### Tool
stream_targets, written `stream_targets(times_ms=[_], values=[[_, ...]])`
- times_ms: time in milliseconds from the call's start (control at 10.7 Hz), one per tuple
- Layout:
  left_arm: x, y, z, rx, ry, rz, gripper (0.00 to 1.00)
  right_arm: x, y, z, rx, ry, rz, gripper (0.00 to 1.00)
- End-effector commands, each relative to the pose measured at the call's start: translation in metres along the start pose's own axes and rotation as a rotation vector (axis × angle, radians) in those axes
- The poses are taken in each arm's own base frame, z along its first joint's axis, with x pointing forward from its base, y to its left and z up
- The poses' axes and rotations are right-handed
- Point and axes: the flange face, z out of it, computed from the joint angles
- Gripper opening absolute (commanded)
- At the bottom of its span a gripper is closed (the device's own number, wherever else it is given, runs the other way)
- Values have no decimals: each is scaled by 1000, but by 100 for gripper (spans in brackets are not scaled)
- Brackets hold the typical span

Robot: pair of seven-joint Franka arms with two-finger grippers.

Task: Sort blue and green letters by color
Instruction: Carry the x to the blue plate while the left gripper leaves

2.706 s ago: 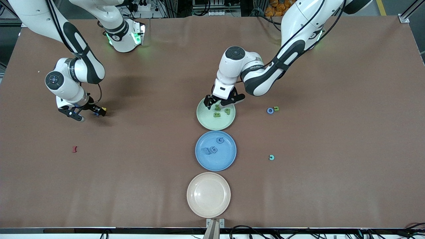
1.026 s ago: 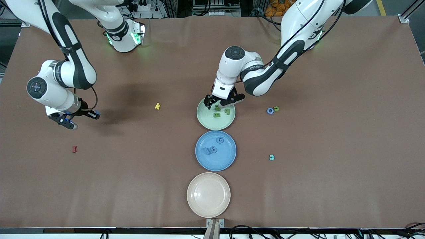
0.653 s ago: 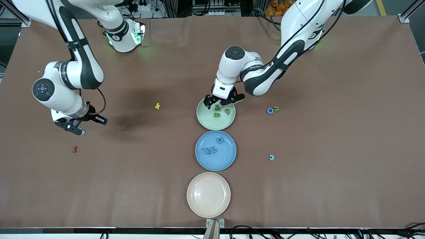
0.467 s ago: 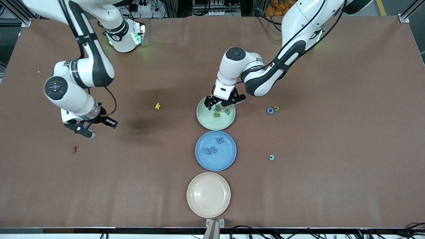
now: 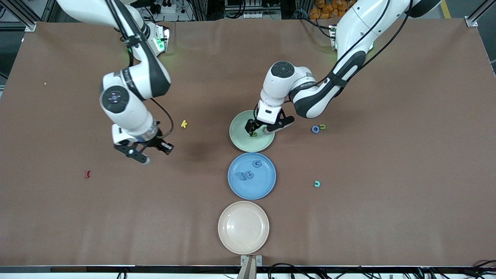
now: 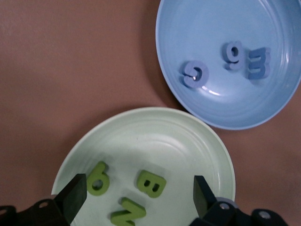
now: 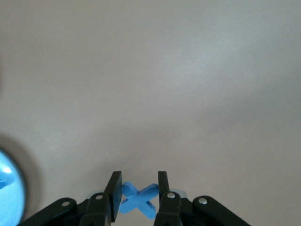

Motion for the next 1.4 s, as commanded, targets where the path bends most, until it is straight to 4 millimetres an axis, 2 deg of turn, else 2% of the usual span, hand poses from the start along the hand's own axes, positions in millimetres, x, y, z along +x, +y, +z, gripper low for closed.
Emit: stream_targets(times_ms=[0,187,373,840,1120,1306], values=[[36,-7,-6,1,39,16,100,-17,-63,8,18,13,40,0],[63,-15,-9,3,55,0,100,-34,-100,17,31,21,47,0],[79,-21,-10,5,62,-19,100,-51,-133,25,48,29,46,0],[94,-28,-9,10,64,-51,100,-98,-204,75,71,48,79,0],[99,-29,-9,11,63,-66,100,-106,-234,87,138,75,84,0],[103,-31,-10,12,64,-76,100,-104,-247,85,169,91,80,0]])
